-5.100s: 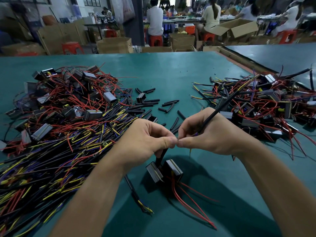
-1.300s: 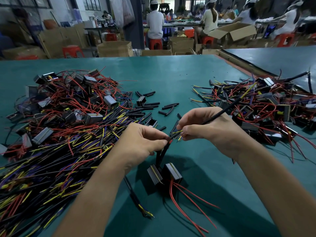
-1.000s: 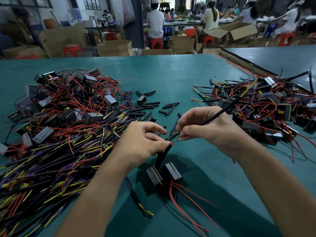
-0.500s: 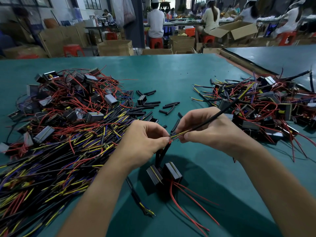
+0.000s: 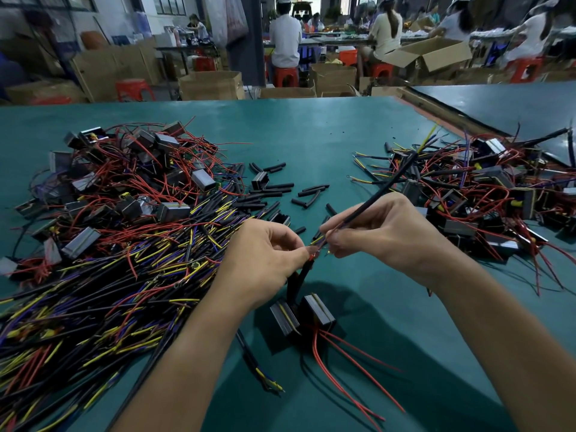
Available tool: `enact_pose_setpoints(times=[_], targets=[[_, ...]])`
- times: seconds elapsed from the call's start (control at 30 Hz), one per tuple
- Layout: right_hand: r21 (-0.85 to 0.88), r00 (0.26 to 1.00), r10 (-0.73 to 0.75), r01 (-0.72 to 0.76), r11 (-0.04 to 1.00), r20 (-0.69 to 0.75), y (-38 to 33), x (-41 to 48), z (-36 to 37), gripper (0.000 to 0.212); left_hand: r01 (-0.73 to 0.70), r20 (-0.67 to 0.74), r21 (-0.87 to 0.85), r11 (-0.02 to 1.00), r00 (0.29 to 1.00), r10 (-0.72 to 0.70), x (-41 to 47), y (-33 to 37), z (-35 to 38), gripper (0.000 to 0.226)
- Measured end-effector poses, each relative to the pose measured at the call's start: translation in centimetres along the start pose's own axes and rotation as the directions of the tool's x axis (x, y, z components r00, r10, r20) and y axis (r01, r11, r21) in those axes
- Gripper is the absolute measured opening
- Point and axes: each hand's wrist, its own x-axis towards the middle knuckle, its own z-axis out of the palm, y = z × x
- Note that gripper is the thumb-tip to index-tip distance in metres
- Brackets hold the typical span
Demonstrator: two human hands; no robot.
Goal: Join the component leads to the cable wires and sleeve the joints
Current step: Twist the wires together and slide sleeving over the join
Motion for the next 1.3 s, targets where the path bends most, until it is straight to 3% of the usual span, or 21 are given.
enact_pose_setpoints(times=[0.27, 0.53, 1.3], targets=[[-0.119, 0.999, -0.005, 0.0, 0.993, -0.036, 0.4, 0.2, 0.2, 0.014, 0.044, 0.123, -0.056, 0.997, 0.992, -0.037, -0.3, 0.5, -1.2, 0.01], [-0.015, 1.0, -0.008, 0.008, 1.0, -0.01, 0.4, 0.0, 0.4, 0.016, 0.052, 0.123, -0.086, 0.995, 0.992, -0.042, -0.4, 0.9, -1.0, 0.022], [0.023, 0.999, -0.005, 0.004, 1.0, 0.039, 0.1, -0.3, 0.4, 0.013, 0.111, 0.175, -0.103, 0.989, 0.98, -0.091, -0.8, 1.5, -1.7, 0.015]])
